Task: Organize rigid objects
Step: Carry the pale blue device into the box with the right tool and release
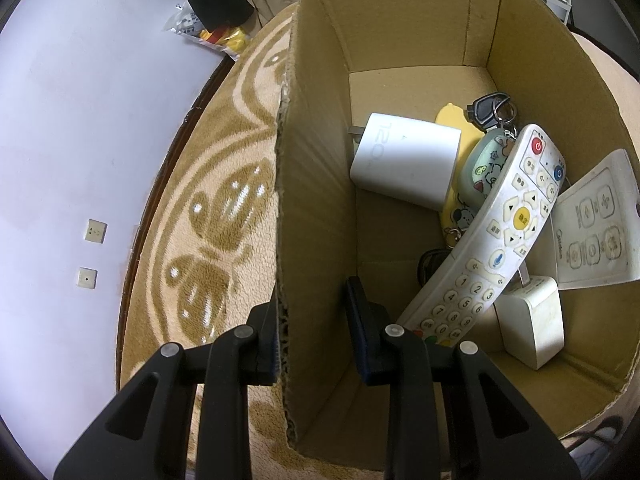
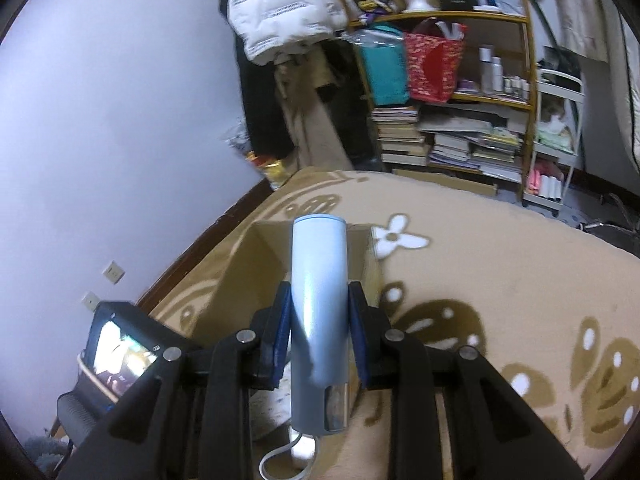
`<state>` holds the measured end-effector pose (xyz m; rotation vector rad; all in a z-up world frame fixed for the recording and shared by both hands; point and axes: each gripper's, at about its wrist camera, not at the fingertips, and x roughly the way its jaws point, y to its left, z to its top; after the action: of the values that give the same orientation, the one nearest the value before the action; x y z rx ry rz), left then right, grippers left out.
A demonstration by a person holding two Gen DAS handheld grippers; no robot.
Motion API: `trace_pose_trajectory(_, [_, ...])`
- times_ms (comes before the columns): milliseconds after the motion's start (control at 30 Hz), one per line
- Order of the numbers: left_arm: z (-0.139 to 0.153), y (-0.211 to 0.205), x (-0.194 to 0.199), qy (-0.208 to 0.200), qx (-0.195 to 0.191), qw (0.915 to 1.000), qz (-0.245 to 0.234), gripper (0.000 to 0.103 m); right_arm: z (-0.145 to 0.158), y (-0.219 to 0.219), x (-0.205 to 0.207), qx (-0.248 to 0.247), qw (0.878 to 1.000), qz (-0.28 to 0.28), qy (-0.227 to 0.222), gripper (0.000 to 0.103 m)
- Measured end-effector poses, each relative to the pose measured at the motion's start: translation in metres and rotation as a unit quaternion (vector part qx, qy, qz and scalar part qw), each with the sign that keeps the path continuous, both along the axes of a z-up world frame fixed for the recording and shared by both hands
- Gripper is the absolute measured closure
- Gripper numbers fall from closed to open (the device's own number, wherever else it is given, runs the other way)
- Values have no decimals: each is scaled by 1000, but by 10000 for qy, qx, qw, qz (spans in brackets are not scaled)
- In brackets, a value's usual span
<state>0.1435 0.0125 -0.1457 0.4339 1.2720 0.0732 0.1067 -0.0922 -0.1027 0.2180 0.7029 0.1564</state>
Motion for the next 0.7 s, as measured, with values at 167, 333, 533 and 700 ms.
trace_pose_trajectory(167, [1, 1, -1, 4, -47, 10000, 19, 76, -11, 15, -3, -82, 9998, 148, 113, 74])
trace_pose_trajectory(333, [2, 0, 0, 5, -37, 10000, 11, 76, -27, 12, 0, 4, 9996, 142, 239, 74])
trace_pose_trajectory(533, [1, 0, 0, 6, -45, 10000, 15, 76, -39, 2, 7, 239, 9990, 159, 335, 75])
trace_pose_trajectory(700, [0, 0, 0, 4, -17, 10000, 5, 76, -48, -5, 19, 355, 9981, 80, 487, 74])
